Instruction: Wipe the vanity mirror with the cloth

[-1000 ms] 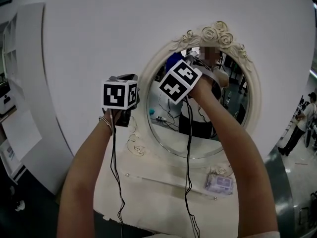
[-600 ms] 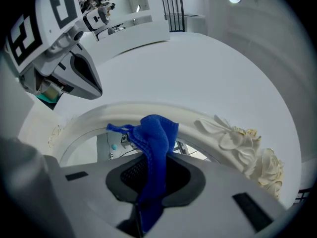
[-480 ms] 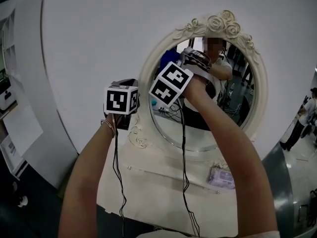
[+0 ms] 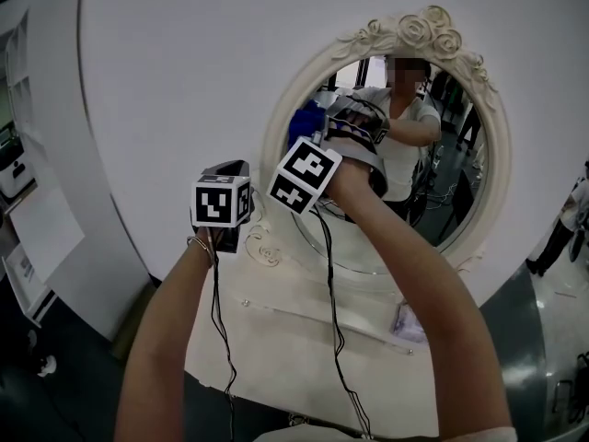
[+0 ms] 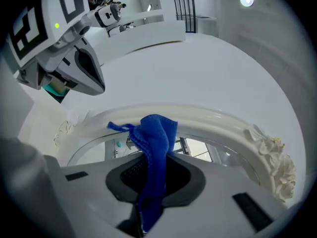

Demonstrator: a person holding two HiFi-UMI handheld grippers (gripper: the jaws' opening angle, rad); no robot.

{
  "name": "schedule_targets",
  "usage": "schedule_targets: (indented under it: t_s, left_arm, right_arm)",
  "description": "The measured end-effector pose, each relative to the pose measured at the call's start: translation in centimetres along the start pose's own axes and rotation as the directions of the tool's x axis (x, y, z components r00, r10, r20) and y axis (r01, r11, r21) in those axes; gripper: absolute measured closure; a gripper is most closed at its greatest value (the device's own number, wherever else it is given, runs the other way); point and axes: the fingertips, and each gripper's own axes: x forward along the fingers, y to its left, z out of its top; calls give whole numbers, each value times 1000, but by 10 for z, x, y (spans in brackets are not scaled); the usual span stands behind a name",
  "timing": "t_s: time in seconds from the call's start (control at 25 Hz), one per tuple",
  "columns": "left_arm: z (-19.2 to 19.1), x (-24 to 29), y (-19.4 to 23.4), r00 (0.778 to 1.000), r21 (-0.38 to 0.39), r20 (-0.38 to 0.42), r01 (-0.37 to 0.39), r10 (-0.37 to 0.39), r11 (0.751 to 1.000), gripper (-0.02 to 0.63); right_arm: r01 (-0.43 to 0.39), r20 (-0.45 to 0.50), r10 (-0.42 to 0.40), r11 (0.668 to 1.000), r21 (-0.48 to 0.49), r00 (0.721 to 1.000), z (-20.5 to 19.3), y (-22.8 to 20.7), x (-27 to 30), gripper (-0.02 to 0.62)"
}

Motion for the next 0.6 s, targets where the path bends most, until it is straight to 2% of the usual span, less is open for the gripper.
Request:
schedule_targets:
  t_s: [0.28, 0.6]
  left_arm:
    - [-37, -2, 9, 999, -37, -33, -9, 8, 999, 601]
    - [-91, 0, -4, 998, -72, -68, 8, -13, 997, 601]
  right_arm:
    - [-66, -1, 66, 997, -24, 998, 0, 49, 6, 529]
    - [-113, 11, 115, 989, -98, 993, -11, 112, 11, 529]
